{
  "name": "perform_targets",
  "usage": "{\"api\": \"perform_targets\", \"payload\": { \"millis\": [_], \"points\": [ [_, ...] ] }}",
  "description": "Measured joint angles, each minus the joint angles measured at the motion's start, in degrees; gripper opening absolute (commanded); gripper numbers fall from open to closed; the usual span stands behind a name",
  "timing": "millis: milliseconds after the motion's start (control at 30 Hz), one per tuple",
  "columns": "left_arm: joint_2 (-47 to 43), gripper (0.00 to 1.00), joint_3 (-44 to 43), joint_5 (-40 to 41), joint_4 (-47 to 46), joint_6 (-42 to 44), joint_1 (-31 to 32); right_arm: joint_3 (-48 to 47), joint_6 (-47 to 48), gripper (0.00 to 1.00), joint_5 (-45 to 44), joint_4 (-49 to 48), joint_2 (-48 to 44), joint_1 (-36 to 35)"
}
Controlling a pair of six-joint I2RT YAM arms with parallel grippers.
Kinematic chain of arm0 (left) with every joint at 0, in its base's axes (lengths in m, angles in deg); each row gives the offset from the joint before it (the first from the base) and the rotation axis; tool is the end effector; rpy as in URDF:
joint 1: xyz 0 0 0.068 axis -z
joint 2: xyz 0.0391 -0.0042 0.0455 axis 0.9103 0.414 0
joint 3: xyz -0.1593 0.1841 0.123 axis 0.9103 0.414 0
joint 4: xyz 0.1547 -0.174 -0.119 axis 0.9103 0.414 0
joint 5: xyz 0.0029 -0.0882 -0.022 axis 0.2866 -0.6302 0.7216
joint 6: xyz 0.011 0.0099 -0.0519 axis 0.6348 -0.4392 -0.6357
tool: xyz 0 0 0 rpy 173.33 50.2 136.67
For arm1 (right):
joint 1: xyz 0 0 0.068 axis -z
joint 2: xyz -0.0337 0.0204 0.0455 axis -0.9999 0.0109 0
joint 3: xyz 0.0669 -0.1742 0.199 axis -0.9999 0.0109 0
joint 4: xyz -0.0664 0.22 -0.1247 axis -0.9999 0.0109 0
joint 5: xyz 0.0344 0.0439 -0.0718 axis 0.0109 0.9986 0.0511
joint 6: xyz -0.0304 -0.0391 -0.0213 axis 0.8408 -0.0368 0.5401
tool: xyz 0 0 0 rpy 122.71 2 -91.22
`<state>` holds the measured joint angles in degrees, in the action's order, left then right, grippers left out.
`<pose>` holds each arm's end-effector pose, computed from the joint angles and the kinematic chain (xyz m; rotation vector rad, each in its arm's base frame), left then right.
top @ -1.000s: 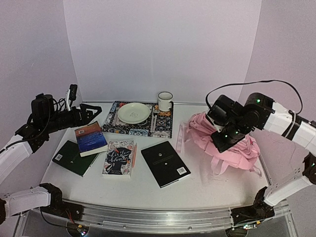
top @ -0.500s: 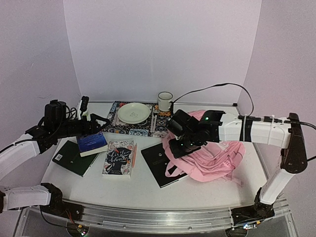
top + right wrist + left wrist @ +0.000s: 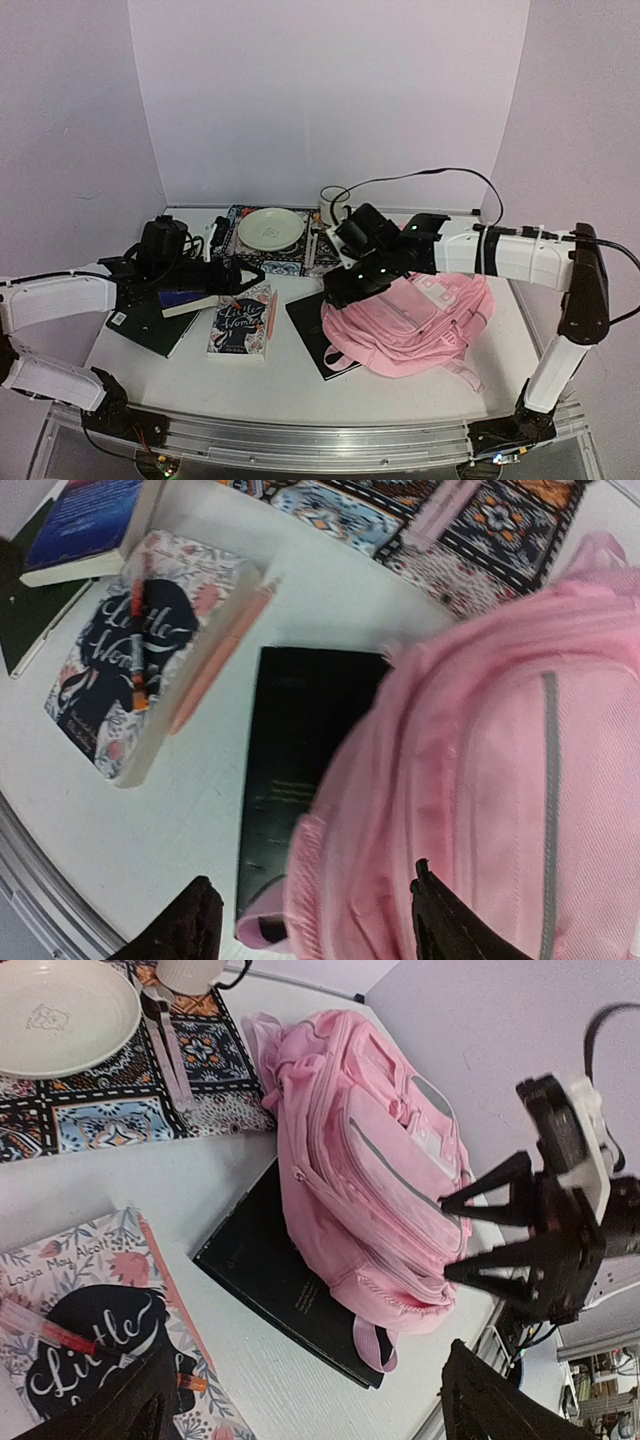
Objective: Pack the student bag
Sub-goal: Hold the largest pocket of the student bag.
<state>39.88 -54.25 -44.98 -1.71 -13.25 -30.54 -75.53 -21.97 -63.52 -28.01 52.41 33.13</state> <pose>0.2050 -0.1597 0.2477 0.3747 2.1632 -1.0480 0.2317 0.3397 0.2796 -0.5876 2.1945 0.6439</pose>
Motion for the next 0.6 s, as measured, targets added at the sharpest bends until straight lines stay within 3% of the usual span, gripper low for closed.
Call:
{"api": "perform_targets", "payload": {
  "millis": [267,600],
  "points": [
    [6.26,0.92,-1.1,5.1,-2.56,2.07,8.31,17.88,1.43,0.78,1.74,0.71,-15.96,11.46],
    [15.32,0.9,-5.67,6.95,-5.25,2.52,14.69,37.05,0.27,0.83,2.55,-4.01,-30.55,15.47]
  ]
}}
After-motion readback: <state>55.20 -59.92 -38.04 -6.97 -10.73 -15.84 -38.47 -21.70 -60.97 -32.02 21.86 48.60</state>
